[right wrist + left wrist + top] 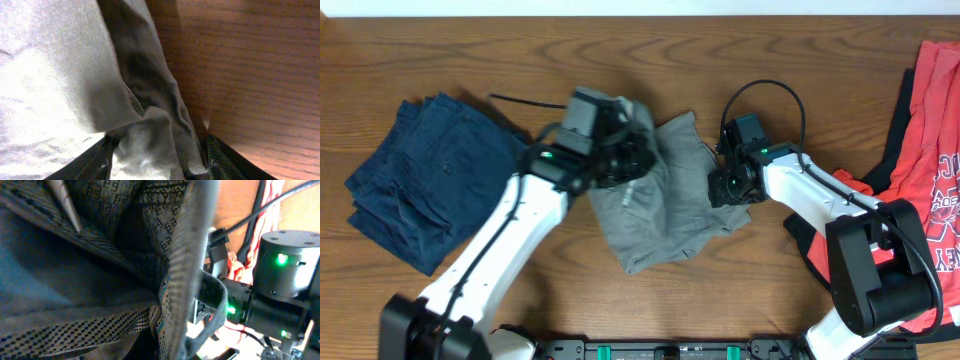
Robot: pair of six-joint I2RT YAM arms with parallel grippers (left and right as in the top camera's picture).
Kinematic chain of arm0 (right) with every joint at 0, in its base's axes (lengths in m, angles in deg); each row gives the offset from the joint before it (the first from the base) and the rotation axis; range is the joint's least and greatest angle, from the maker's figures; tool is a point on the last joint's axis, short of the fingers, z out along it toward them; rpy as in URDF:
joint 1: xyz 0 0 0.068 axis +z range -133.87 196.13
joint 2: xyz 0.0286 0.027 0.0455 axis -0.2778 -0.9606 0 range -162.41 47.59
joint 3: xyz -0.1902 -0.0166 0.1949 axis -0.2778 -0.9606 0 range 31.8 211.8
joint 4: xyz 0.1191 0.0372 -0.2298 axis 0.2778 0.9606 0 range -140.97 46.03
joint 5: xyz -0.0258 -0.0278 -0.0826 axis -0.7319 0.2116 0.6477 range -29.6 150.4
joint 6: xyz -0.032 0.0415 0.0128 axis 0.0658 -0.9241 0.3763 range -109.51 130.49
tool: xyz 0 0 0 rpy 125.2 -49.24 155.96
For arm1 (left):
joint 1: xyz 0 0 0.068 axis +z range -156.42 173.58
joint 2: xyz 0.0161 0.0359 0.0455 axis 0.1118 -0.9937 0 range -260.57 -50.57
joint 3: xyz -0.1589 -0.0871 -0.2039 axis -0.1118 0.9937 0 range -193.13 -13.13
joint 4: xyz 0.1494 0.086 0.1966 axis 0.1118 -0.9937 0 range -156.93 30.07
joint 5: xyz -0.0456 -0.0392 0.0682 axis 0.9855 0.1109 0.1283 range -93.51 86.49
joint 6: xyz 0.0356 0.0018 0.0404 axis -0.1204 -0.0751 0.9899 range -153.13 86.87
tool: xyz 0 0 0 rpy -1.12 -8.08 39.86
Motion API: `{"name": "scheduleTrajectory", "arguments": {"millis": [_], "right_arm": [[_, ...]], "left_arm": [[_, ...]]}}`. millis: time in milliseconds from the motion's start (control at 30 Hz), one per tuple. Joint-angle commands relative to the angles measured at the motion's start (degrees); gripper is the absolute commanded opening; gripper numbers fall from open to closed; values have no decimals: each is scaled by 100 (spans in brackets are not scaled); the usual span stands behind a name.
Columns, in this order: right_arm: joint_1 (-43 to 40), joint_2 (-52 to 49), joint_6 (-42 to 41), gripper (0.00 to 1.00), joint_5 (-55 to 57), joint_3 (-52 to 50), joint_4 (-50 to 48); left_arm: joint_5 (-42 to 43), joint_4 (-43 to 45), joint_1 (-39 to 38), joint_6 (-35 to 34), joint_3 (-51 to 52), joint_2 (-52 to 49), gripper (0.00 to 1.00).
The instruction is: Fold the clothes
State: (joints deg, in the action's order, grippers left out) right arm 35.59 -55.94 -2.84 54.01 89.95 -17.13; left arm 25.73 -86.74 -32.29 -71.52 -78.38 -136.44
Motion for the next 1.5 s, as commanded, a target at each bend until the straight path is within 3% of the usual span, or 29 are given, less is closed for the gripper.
{"name": "scheduleTrajectory", "arguments": {"millis": [0,100,267,500,600,767,933,1200,1367,1467], "right_arm": [[46,-330,4,58,20,-278,57],[42,-315,-79,61,46,-275,140],[-133,-26,-404,69,481,-175,511],[-686,1231,-400,70,745,450,1108],[-695,1838,-105,64,-164,603,920],[-317,2096,177,59,-1834,595,702],[415,1805,179,56,-2114,490,776],[1016,848,-52,58,-870,459,1471],[828,205,-566,58,564,459,1611],[586,-28,-831,57,1541,459,1397]], "left_arm": [[-278,332,-382,-461,-162,-306,9],[-315,697,-533,-457,-162,-487,45],[-297,807,-273,-22,-208,-319,65],[-1360,804,699,323,-212,-201,66],[-1880,835,994,457,-212,-380,66],[-1967,1137,1086,1049,-210,-894,66],[-2009,1161,1108,1163,-210,-1657,66],[-1923,66,1108,1161,-210,-2400,66],[-1843,-1502,1102,1158,-210,-2382,66],[-1217,-2559,1093,1161,-210,-2382,65]]}}
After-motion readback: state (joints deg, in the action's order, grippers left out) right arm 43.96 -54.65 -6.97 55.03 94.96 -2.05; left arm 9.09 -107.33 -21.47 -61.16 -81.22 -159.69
